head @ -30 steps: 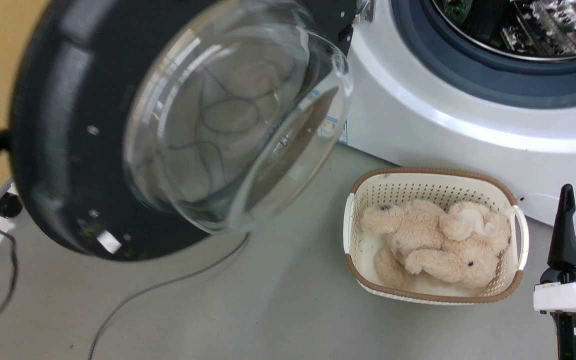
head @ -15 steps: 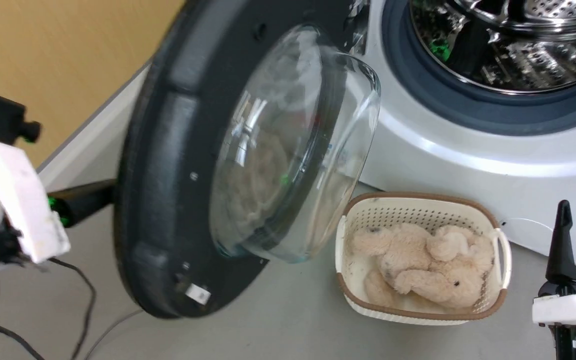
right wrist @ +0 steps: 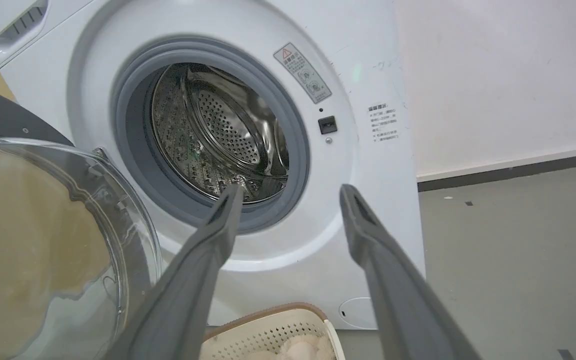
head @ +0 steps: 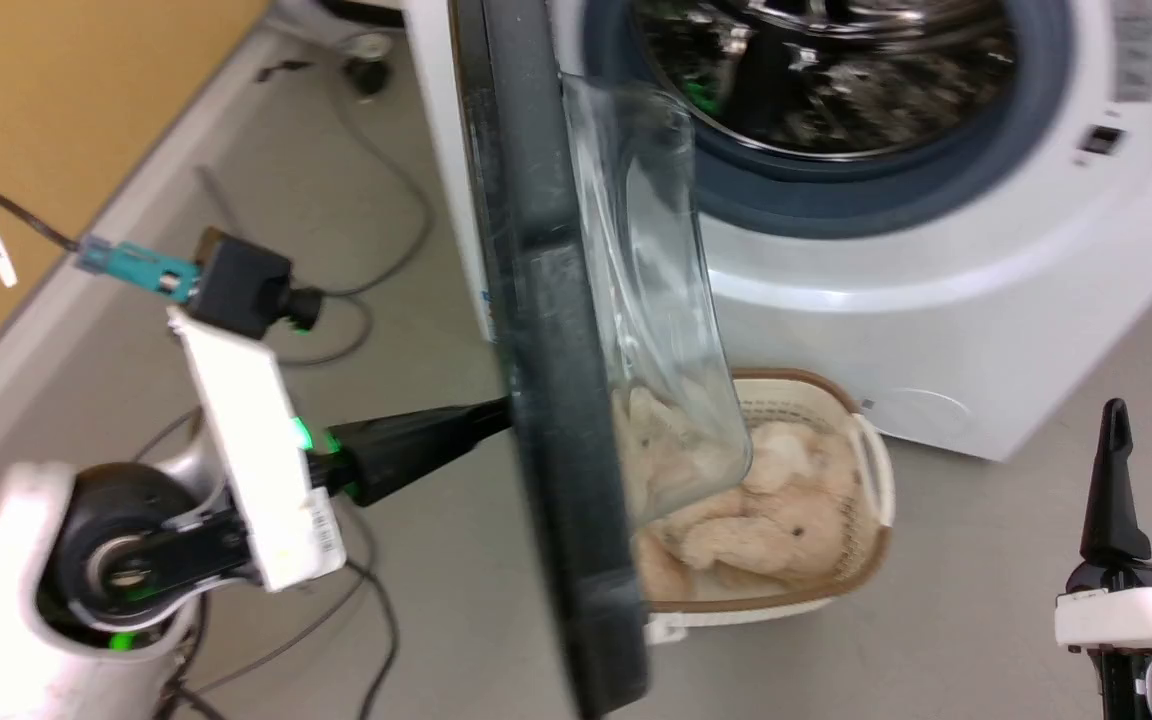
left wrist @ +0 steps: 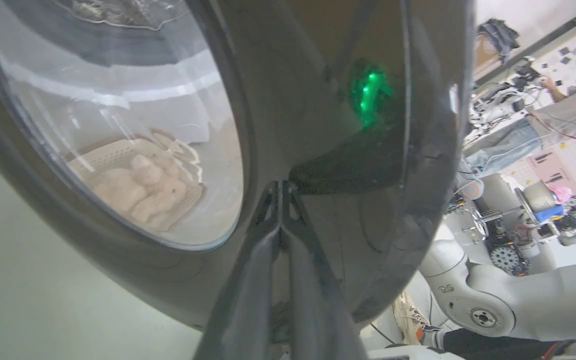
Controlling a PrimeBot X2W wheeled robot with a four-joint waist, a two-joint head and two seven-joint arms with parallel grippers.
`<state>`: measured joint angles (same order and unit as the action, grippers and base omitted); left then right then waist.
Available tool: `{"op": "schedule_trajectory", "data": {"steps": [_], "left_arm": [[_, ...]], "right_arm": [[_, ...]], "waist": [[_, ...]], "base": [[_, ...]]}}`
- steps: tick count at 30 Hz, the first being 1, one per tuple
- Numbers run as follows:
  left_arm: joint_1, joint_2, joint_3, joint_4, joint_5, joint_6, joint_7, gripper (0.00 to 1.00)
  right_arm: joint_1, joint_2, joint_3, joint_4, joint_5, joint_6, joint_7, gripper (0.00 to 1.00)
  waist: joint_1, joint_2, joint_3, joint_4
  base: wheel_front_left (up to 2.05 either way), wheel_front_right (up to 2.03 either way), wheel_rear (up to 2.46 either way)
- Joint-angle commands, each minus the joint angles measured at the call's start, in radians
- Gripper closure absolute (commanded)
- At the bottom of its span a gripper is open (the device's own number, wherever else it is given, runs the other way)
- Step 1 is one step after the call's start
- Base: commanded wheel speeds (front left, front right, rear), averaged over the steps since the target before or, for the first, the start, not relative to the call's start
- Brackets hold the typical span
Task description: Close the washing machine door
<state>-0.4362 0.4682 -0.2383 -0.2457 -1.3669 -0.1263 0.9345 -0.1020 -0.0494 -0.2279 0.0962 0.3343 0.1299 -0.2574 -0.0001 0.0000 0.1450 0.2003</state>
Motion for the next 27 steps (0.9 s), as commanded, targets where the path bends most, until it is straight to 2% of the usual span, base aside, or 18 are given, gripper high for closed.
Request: {"op": "schedule_trajectory", "data": {"steps": [1,13,27], "left_arm": [[-0.020,-0.017,-0.011,0.005,-0.001,-0.004,-0.020,1.00],[-0.132,-0.097,-0.134,0.083,0.012,-0.004,-0.168,1.00],[-0.253,-0.175,-0.249,0.253,-0.011,-0.004,-0.364,1.00]], "right_arm": [[0.004,-0.001,-0.001,0.001,-0.007,0.001,-0.004,0.00],[-0.031,-0.001,0.022,-0.009,0.007,0.001,-0.004,0.00],[-0.075,-0.001,0.052,-0.009,0.039,0.001,-0.004,0.00]], "waist": [[0.0001,0.0000,0.003,-0.061],[0.0001,0.0000,0.071,-0.254],[0.0001,0.0000,0.141,-0.387]], "base": [[0.00,0.00,0.00],[0.00,0.00,0.00],[0.00,0.00,0.00]]}}
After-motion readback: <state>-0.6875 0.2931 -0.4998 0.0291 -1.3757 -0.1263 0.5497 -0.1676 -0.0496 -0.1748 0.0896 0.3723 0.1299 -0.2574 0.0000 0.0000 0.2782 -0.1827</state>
